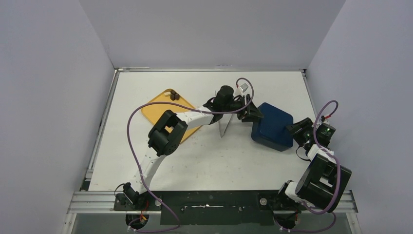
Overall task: Pack the chocolate
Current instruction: Adjust the packing box at the center of the board.
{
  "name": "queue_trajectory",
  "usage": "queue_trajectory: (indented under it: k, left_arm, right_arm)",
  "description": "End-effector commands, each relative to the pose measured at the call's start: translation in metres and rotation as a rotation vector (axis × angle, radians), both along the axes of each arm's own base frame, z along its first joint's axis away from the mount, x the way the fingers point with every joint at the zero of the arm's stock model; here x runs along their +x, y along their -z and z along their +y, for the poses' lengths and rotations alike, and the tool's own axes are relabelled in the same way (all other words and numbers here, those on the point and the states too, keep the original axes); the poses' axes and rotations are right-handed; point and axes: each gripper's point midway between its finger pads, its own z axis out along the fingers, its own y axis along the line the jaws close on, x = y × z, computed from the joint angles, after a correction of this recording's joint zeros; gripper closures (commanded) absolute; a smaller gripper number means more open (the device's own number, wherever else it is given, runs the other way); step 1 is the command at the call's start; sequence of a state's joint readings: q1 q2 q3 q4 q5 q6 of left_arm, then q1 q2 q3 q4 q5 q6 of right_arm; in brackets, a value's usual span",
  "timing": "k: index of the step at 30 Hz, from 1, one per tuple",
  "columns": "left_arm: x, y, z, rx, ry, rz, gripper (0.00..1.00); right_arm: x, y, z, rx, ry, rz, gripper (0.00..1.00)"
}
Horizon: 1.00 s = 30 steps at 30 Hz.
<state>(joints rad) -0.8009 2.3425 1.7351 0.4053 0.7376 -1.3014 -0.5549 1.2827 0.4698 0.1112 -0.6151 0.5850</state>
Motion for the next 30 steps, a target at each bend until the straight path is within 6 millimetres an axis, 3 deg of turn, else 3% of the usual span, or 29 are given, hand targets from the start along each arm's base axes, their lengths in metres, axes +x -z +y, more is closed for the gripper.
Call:
queue_trajectory:
  k: [1, 3, 5, 9, 12, 15, 20, 21, 23, 27, 30]
  left_arm:
    - [-0.031, -0.028, -0.027, 0.097, 0.071, -0.212, 0.56]
    - [-0.019, -0.006, -0.023, 0.238, 0.040, -0.288, 0.54]
    - [-0.016, 0.008, -0.024, 0.262, 0.050, -0.277, 0.54]
    - [-0.020, 0.017, -0.029, 0.244, 0.067, -0.261, 0.54]
    - [-0.035, -0.018, -0.037, 0.009, 0.110, -0.162, 0.54]
    - [-0.048, -0.055, -0.033, -0.198, 0.138, -0.017, 0.57]
    - [-0.053, -0.074, -0.031, -0.284, 0.162, 0.055, 0.59]
    - [-0.053, -0.071, -0.032, -0.278, 0.161, 0.037, 0.61]
    - [-0.045, -0.042, -0.037, -0.142, 0.131, -0.055, 0.61]
    - [-0.026, 0.023, -0.029, 0.289, 0.062, -0.269, 0.60]
    - [-0.021, 0.036, -0.020, 0.403, 0.045, -0.337, 0.60]
  right_arm:
    - [-0.018, 0.003, 0.047, 0.143, -0.142, 0.060, 0.48]
    - [-0.018, 0.001, 0.047, 0.137, -0.143, 0.055, 0.48]
    - [-0.017, -0.001, 0.046, 0.134, -0.142, 0.052, 0.48]
    - [-0.016, -0.003, 0.046, 0.134, -0.144, 0.048, 0.48]
    - [-0.017, -0.002, 0.047, 0.133, -0.146, 0.051, 0.48]
    - [-0.018, -0.001, 0.047, 0.139, -0.143, 0.054, 0.48]
    - [-0.017, -0.003, 0.046, 0.142, -0.135, 0.049, 0.47]
    - [-0.016, -0.004, 0.045, 0.140, -0.133, 0.047, 0.46]
    - [-0.015, -0.006, 0.045, 0.137, -0.132, 0.043, 0.46]
    - [-0.014, -0.012, 0.041, 0.113, -0.132, 0.042, 0.45]
    - [-0.013, -0.014, 0.040, 0.102, -0.129, 0.040, 0.45]
